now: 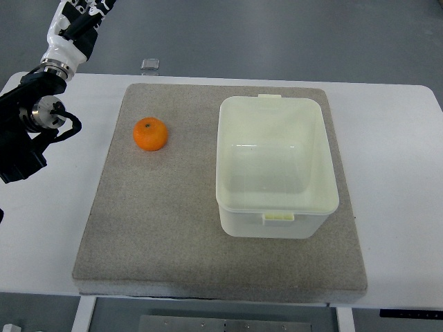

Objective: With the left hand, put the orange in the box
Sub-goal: 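Swing the left hand over the mat toward the orange, fingers open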

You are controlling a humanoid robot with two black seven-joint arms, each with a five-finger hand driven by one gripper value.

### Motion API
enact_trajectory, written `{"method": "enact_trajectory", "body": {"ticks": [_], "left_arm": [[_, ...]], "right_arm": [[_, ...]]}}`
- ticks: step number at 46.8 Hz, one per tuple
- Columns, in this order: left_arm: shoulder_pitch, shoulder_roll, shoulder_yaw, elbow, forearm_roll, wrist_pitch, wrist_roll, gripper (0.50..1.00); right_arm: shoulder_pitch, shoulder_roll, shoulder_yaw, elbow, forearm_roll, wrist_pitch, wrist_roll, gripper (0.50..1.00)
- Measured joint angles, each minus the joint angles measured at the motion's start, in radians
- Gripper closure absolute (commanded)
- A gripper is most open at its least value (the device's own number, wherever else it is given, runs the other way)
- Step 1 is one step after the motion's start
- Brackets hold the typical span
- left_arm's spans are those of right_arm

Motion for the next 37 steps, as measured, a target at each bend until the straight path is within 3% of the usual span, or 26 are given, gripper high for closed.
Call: {"method": "enact_trajectory", "body": {"ticks": [15,24,37], "left_arm": [[-0.04,0.12,0.12,-0.221,0.119,0.088,-0.001,0.51],[-0.04,0.15,0.121,-0.256,0.428,0.142,-0.002,0.512],[-0.043,0.207,0.119,-0.302,0.71,0.134,-0.012,0.512]], "right_arm": [[0.0,0.0,0.0,0.0,0.0,0.0,0.0,0.568],[0.0,0.0,0.0,0.0,0.0,0.0,0.0,0.568],[0.0,0.0,0.0,0.0,0.0,0.0,0.0,0.568]]}}
